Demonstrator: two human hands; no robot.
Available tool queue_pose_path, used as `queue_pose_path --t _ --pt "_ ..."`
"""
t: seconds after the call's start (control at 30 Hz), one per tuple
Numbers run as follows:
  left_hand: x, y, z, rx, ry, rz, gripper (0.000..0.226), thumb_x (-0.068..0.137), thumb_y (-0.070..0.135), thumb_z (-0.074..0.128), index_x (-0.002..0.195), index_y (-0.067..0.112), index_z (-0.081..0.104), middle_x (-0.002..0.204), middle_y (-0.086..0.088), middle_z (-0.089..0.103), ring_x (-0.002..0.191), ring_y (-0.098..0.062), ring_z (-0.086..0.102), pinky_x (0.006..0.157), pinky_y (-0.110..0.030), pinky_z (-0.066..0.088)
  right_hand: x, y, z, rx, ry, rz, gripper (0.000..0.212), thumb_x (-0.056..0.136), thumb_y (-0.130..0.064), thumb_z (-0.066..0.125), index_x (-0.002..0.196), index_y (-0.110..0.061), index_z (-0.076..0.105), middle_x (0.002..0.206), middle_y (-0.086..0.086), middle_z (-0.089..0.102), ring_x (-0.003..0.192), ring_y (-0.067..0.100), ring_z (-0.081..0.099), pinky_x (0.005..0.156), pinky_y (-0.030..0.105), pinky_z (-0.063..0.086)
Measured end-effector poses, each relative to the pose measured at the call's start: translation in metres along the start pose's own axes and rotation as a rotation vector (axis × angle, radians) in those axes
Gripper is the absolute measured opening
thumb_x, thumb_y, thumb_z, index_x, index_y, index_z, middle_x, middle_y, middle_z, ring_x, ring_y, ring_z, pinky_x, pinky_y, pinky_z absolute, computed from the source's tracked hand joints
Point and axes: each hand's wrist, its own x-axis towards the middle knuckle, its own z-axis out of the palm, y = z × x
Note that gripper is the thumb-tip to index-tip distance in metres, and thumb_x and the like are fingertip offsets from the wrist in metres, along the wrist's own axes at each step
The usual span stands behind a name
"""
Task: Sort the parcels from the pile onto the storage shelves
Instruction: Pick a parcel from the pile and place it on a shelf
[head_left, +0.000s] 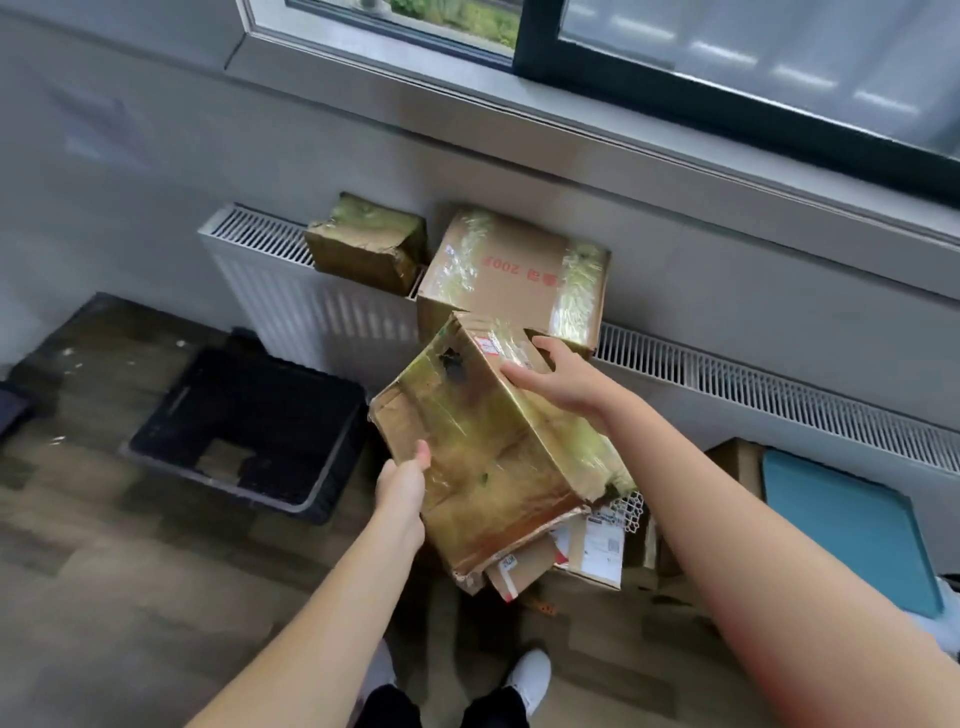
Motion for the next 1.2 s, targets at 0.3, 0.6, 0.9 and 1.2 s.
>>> queue_pose_path --t 0.3,0.6,0.9,1.2 --pt "-0.013 0.057 -0.035 0.155 0.079 0.279 0.051 0.101 0.041 0.041 0.141 0.009 0.043 0.140 -0.013 0.049 0.119 -0.034 0.052 0.103 -0.047 0.043 0.004 -0.037 0.020 0.046 -0.027 0.090 0.066 0.077 -0.065 0.068 0.109 -0.009 0.059 0.099 0.005 0.062 0.087 0.017 0.059 0.074 0.029 0.051" --pt "-0.015 0.083 -0.036 0.230 0.065 0.556 0.055 0.091 0.040 0.028 0.136 0.017 0.052 0.140 -0.016 0.047 0.123 -0.033 0.051 0.107 -0.054 0.040 0.000 -0.078 0.038 0.136 0.146 -0.083 0.071 0.069 -0.051 0.085 0.114 -0.012 0.047 0.101 -0.002 0.061 0.089 0.011 0.061 0.065 0.024 0.049" --pt "-0.089 0.121 -0.060 0.045 -0.005 0.812 0.041 0.101 0.050 0.037 0.128 0.025 0.056 0.115 0.005 0.068 0.107 -0.013 0.063 0.093 -0.034 0.050 -0.006 -0.116 0.060 0.110 0.225 -0.385 0.069 0.069 -0.035 0.089 0.121 -0.024 0.044 0.106 -0.011 0.060 0.092 -0.003 0.059 0.076 0.011 0.047" --pt "-0.127 0.136 -0.076 -0.012 0.090 0.916 0.033 0.100 0.041 0.046 0.128 0.026 0.057 0.119 0.008 0.066 0.112 -0.010 0.061 0.101 -0.040 0.049 -0.015 -0.151 0.061 0.165 0.205 -0.577 0.070 0.069 -0.035 0.088 0.124 -0.024 0.046 0.115 -0.006 0.065 0.099 0.002 0.063 0.080 0.015 0.050"
